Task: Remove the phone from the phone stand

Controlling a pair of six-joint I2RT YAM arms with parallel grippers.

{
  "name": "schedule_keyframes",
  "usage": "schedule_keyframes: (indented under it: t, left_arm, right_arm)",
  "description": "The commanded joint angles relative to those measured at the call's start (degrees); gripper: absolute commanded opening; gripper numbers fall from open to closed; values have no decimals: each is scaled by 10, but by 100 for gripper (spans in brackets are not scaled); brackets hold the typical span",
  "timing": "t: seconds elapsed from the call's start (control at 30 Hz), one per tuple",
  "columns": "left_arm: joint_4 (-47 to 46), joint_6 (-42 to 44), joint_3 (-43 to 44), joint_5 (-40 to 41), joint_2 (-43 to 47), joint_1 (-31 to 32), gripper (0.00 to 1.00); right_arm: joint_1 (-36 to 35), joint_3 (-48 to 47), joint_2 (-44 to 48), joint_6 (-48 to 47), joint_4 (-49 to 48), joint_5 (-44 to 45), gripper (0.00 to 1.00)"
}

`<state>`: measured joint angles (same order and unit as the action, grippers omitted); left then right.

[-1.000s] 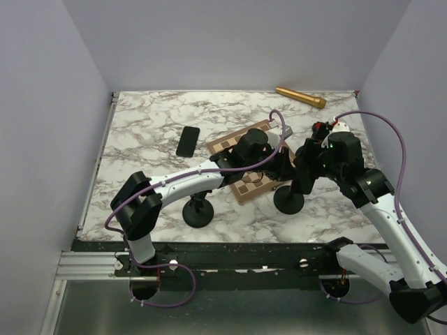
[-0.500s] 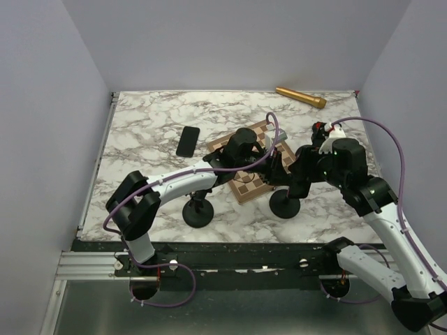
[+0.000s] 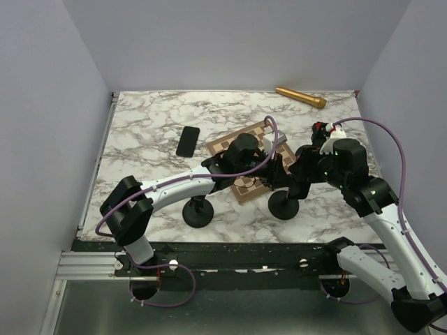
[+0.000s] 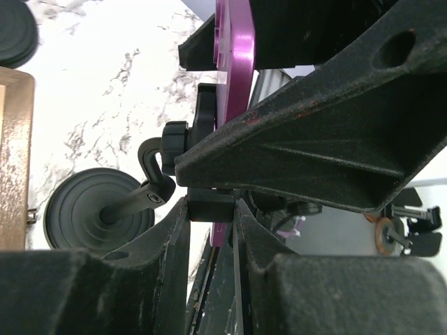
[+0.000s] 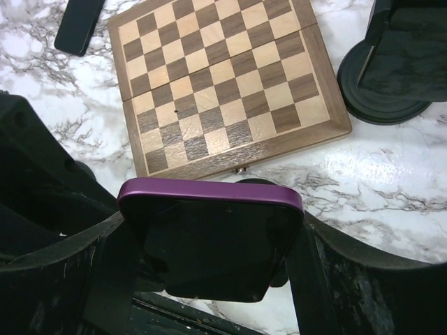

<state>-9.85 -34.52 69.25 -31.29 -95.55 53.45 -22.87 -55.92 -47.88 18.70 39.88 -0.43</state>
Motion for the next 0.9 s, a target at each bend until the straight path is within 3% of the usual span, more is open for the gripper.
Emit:
schedule_keyframes:
  t: [0.0,0.27,0.4,0.5,0.8,0.87]
  left_arm:
    - [6,0,-9,101,25,15,34]
    - [9,6,40,63,1,15,57]
    - [5,4,55,43,-12,15,56]
    - [-15,-3,40,36,-9,15,49]
    - [-25,-12,21,36,-10,18,52]
    - [-10,-11,37,40,-17,20,43]
  right_arm:
    - [-2,-7,5,35,-50,-1,1]
    - [-2,-12,4,26,-39,2,1]
    - [-2,-12,3,26,-43,2,1]
    - [-2,-15,2,25,-43,2,1]
    - [-2,-16,-4,27,-46,2,1]
    - [-2,-15,-6,28,-46,21,1]
